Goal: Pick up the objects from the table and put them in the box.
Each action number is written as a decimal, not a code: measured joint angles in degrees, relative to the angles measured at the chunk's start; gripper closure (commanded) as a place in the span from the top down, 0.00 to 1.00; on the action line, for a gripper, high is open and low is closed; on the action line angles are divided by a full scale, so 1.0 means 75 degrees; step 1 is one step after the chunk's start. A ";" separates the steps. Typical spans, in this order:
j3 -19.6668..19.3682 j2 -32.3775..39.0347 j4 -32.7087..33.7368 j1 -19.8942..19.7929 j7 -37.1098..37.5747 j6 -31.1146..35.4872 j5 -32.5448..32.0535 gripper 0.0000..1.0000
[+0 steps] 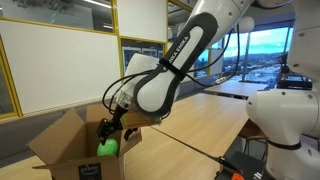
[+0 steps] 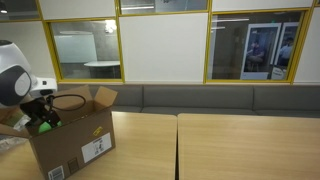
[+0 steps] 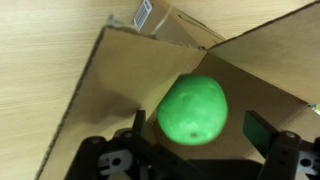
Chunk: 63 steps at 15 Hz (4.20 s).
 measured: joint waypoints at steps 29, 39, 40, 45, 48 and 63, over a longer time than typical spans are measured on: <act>-0.1867 0.0966 0.1015 -0.1000 0.0640 -0.0300 -0.2692 1.00; -0.5111 0.1651 0.0013 0.2041 0.0547 -0.0834 -0.2112 1.00; -0.5327 0.1718 -0.0130 0.2321 0.0484 -0.0914 -0.1960 1.00; -0.6135 0.1986 -0.0685 0.3472 0.0127 -0.1292 -0.1277 1.00; -0.6358 0.2015 -0.0869 0.3910 0.0009 -0.1323 -0.1000 1.00; -0.3934 0.0686 -0.0720 0.2819 -0.0507 -0.0227 0.0969 1.00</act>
